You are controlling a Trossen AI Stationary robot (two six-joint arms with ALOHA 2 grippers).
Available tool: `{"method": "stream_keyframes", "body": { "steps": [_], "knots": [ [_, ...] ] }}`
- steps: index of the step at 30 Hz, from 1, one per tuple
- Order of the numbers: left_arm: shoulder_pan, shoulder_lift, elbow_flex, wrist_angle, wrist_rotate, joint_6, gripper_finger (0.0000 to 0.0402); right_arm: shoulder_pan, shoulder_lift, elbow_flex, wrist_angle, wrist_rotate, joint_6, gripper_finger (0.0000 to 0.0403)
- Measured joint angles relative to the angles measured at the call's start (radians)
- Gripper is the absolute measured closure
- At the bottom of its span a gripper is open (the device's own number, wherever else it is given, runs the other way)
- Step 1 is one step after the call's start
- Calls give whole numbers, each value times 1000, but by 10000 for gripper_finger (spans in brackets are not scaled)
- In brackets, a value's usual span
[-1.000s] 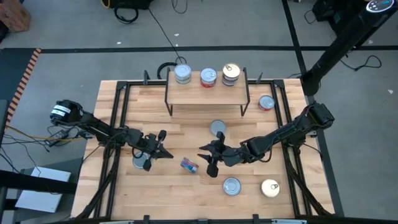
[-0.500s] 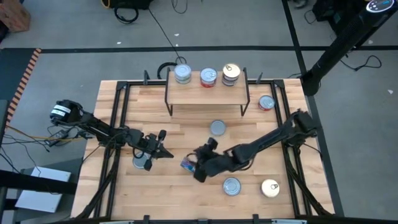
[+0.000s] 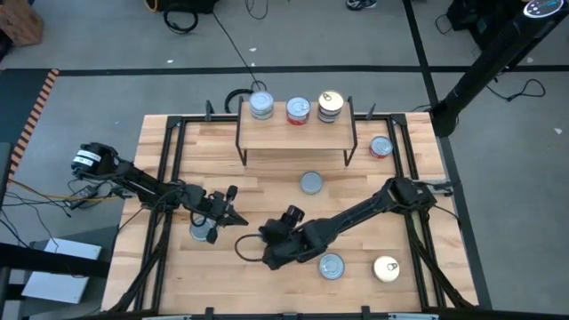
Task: Stack canned seafood by type on shelf
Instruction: Put the blue and pink tuna can on the shelf aligned with the blue and pink tuna cans
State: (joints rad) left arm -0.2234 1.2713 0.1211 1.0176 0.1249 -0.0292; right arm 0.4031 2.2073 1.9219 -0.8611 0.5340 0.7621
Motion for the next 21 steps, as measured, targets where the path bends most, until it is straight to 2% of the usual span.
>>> {"method": "stream_keyframes", "body": {
  "steps": [5,21],
  "knots": [
    [0,0,0,-3,0,0,396,-7,56,75,-29,-72,13,103],
    [0,0,0,-7,0,2,396,-21,67,93,-85,-93,16,102]
  ]
}}
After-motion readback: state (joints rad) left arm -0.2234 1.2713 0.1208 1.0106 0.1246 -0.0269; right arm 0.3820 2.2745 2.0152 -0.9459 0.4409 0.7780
